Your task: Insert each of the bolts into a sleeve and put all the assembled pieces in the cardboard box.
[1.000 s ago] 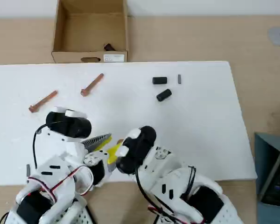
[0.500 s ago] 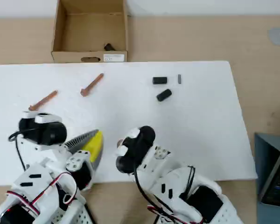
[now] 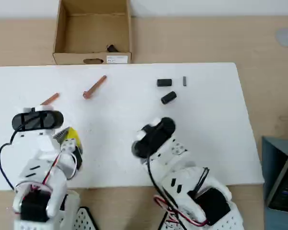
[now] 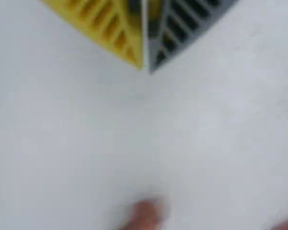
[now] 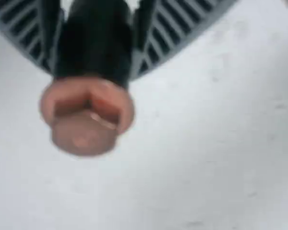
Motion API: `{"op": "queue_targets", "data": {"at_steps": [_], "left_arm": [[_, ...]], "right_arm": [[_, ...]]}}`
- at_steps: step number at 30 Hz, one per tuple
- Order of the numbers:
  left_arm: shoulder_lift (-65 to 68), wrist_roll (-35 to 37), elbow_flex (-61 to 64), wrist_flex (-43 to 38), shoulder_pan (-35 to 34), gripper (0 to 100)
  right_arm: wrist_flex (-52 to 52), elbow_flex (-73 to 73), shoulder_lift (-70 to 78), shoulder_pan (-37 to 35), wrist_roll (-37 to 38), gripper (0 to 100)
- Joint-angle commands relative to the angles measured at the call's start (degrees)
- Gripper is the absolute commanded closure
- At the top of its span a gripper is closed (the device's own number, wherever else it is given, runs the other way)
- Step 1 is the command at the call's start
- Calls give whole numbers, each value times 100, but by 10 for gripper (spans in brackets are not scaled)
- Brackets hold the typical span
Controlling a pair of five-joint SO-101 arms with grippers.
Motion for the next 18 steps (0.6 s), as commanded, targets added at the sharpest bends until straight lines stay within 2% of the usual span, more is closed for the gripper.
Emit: {"op": "queue_targets", "data": {"at_steps": [1, 9, 18], "left_arm": [[-22, -176, 668, -448, -519, 998], [-22, -281, 1565, -765, -686, 998], [-22, -273, 1723, -765, -695, 998]], "right_arm": [[-88, -356, 198, 409, 18, 989], [-158, -2088, 2492, 453, 79, 989], [-1275, -4180, 5349, 743, 105, 989]]}}
